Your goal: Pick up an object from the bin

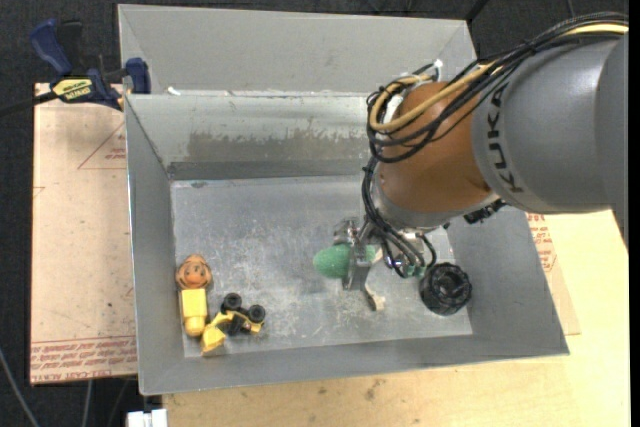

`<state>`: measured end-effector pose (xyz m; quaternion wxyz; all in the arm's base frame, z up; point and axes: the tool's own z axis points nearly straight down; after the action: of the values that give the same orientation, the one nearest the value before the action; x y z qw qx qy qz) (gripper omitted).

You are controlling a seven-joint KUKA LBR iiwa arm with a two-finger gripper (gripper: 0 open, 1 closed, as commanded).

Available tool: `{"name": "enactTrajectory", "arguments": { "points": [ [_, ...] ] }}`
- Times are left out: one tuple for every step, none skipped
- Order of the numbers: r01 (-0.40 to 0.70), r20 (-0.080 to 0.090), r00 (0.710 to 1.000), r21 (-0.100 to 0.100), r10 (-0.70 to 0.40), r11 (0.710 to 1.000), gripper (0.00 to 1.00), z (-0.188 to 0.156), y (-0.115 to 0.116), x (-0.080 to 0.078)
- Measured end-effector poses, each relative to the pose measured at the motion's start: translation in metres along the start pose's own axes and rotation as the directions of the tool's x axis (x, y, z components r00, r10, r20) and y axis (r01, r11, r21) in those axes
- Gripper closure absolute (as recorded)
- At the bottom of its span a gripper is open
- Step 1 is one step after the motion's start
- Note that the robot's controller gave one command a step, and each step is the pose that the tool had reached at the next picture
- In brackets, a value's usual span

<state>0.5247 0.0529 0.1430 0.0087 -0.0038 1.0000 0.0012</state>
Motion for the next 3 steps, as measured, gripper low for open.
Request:
{"name": "enactTrajectory", "arguments": {
  "points": [
    [-0.002,-0.032,0.999,0.002,0.002,1.000,1.00,-0.006,-0.005,0.005],
    [0.011,0.002,1.000,0.001,-0.011,1.000,1.00,-0.024,-0.023,-0.016],
    [0.009,-0.025,1.000,0.002,-0.009,1.000,1.00,-0.039,-0.019,0.003]
  ]
}}
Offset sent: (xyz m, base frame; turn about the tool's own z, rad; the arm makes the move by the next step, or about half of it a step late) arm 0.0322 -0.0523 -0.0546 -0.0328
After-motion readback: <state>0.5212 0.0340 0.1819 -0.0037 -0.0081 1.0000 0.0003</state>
